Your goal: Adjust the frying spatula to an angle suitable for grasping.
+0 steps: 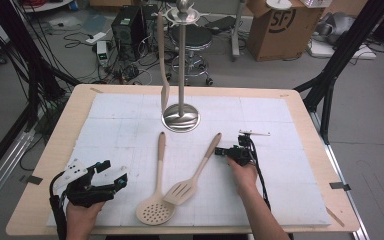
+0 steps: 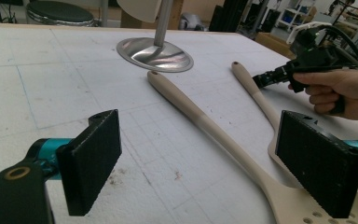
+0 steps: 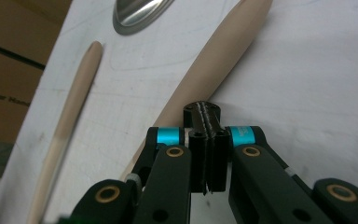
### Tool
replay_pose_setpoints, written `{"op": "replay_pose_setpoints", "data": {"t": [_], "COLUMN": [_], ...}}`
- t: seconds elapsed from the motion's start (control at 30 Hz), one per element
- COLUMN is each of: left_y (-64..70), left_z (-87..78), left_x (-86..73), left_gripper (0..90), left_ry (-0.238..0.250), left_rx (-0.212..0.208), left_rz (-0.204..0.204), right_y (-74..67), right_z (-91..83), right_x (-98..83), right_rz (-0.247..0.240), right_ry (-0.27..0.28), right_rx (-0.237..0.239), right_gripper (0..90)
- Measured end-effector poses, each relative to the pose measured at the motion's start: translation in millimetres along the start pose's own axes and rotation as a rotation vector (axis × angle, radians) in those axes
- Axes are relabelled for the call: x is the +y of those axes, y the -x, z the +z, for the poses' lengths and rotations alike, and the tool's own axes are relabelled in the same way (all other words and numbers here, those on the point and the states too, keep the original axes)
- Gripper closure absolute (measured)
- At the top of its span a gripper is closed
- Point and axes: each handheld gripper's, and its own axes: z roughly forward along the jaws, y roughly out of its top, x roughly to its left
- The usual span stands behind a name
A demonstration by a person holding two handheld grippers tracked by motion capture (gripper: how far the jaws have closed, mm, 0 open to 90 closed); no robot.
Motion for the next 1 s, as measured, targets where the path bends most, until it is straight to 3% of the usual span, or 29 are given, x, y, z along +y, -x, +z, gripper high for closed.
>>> {"op": "replay_pose_setpoints", "data": {"t": [0.3, 0.43, 0.53, 0.6, 0.8, 1.0], "left_y": [-2.0, -2.7, -2.5, -2.6, -0.8, -0.7], "left_z": [-1.9, -3.0, -3.9, -3.7, -3.3, -2.3], "left_x": [-0.6, -0.7, -0.7, -0.7, -0.3, -0.3], "left_gripper": [14.9, 14.9, 14.9, 14.9, 14.9, 14.9], "left_ry": [0.003, 0.001, 0.003, 0.004, 0.004, 0.0], "left_rx": [0.007, 0.008, 0.009, 0.01, 0.004, 0.002], "left_rz": [-0.005, -0.004, -0.004, -0.005, 0.0, 0.001], "right_y": [-15.8, -27.1, -39.8, -53.6, -86.2, -94.8], "right_z": [24.3, 30.1, 25.7, 23.9, 44.3, 53.0], "right_x": [5.4, 1.5, -1.0, -3.9, -23.6, -38.0], "right_rz": [-0.008, -0.056, -0.131, -0.183, -0.285, -0.323], "right_ry": [-0.025, -0.053, -0.034, -0.034, -0.174, -0.278], "right_rx": [0.03, 0.023, -0.003, 0.007, 0.077, 0.079], "right_gripper": [89.7, 89.7, 89.8, 89.7, 89.7, 89.5]}}
